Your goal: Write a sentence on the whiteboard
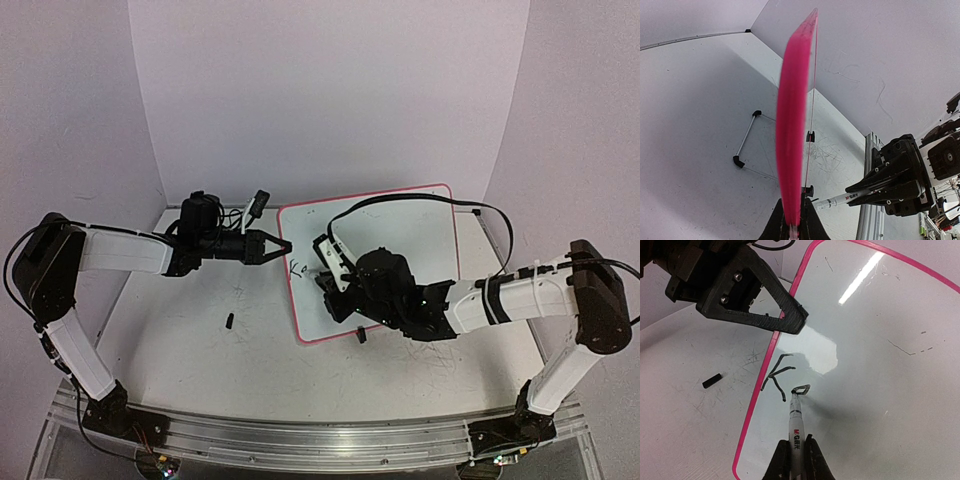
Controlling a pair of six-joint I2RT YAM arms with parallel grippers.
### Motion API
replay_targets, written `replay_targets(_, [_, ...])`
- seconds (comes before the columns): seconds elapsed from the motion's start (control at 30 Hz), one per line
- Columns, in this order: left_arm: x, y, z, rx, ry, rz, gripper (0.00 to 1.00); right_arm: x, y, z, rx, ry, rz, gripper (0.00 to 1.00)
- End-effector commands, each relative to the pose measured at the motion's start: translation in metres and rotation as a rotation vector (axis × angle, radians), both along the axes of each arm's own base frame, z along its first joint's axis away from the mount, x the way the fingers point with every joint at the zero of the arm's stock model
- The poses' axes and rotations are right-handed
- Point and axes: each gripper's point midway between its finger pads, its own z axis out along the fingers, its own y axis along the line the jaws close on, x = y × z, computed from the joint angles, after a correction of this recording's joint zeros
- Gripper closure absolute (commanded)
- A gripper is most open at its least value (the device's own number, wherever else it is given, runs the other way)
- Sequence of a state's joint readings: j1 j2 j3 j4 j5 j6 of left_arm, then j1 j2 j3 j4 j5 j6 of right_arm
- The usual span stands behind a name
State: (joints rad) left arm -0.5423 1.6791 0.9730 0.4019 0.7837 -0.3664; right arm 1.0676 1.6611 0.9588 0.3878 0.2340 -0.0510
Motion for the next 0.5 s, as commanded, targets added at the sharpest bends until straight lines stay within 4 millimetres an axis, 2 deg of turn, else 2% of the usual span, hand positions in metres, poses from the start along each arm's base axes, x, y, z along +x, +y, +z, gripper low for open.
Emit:
replay_targets(0.0, [0.0004,-0.0003,0.0220,-0.035,-0.087,-0.007,0.92,-0.0018,-0.0087,-0.0047,-0.021,0.011,-0.017,1.00])
replay_targets(0.47, [0.0004,-0.0005,0.0215,-0.035,-0.086,-0.008,0.92,0.0008,-0.0160,-0.0004,-0.024,-0.007,-0.047,1.00])
